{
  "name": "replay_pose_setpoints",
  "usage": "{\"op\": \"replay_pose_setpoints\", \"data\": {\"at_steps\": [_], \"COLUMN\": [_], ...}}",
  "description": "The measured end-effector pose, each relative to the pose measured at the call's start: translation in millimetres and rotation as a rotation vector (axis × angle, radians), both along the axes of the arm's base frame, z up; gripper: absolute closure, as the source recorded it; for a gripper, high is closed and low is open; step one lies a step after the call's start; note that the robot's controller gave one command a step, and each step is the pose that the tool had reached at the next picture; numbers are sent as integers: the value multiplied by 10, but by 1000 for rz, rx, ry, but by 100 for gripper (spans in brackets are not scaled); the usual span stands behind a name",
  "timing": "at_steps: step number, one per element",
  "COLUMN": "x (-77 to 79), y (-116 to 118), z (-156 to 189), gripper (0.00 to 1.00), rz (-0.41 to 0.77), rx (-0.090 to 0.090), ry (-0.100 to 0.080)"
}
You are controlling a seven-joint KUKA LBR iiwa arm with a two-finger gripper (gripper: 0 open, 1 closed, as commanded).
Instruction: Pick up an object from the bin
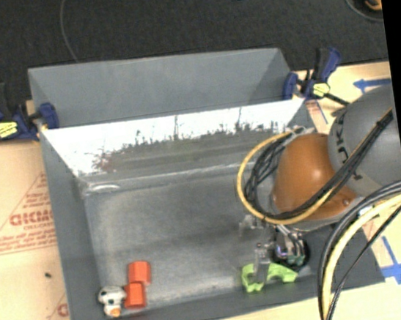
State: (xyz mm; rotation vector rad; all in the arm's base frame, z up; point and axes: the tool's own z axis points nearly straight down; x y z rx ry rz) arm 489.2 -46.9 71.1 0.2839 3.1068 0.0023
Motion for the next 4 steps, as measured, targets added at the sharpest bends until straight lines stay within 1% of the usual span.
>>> {"op": "replay_pose_setpoints", "data": {"at_steps": [1, 2, 3, 4], "x": [-66, -145, -144, -172], "y": [-405, -80, -80, -24], "z": [32, -2, -2, 777], "gripper": [0, 100, 100, 100], "rz": [135, -245, -246, -215], "rx": [-5, 5, 5, 5], "ry": [-27, -3, -3, -2]}}
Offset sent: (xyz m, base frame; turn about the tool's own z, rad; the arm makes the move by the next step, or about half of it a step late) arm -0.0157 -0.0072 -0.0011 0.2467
